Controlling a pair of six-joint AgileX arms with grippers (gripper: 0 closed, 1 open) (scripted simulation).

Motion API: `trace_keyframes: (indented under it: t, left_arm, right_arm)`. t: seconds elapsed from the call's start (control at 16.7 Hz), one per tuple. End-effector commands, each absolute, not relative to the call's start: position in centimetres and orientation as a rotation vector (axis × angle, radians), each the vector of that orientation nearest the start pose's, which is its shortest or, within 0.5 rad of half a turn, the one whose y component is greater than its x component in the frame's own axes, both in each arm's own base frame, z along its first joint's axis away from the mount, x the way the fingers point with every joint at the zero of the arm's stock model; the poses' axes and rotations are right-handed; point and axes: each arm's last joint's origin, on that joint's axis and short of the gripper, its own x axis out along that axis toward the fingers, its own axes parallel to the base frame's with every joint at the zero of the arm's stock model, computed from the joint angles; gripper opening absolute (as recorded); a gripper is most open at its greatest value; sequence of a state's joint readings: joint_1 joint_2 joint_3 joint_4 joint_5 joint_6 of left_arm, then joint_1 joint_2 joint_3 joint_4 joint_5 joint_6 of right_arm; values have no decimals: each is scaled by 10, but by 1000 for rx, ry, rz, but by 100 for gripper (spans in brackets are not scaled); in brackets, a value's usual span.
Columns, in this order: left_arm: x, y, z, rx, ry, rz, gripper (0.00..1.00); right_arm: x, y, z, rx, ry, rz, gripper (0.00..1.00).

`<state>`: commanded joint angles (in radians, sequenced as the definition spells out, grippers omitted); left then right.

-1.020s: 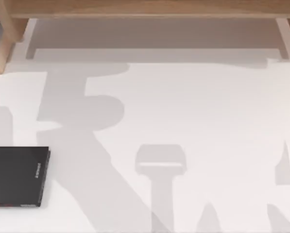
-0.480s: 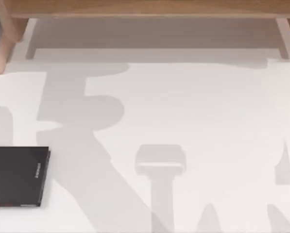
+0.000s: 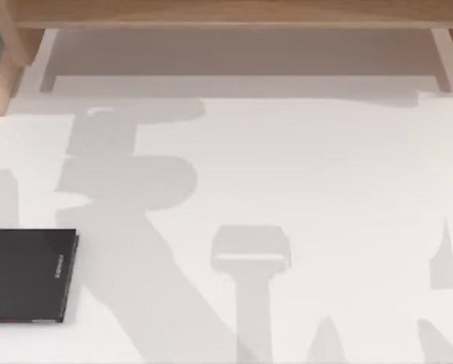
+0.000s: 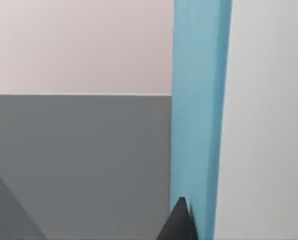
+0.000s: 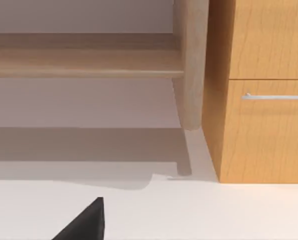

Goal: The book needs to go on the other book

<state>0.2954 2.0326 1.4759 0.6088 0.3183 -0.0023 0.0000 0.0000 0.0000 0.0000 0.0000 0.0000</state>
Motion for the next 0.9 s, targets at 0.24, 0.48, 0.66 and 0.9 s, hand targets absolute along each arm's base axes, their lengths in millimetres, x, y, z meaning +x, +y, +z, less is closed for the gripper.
trace_keyframes:
  t: [0.24,0.48,0.66,0.9]
  left_arm:
    - [445,156,292,34,-175,39,0]
    - [449,149,283,19,-108,26,0]
    - [456,131,261,-13,-7,-12,0]
    - [457,128,258,-17,4,-18,0]
  right_arm:
    - [106,-1,160,0,0,0,100]
    - [106,-1,160,0,0,0,100]
    - [106,-1,160,0,0,0,100]
    - [106,-1,160,0,0,0,100]
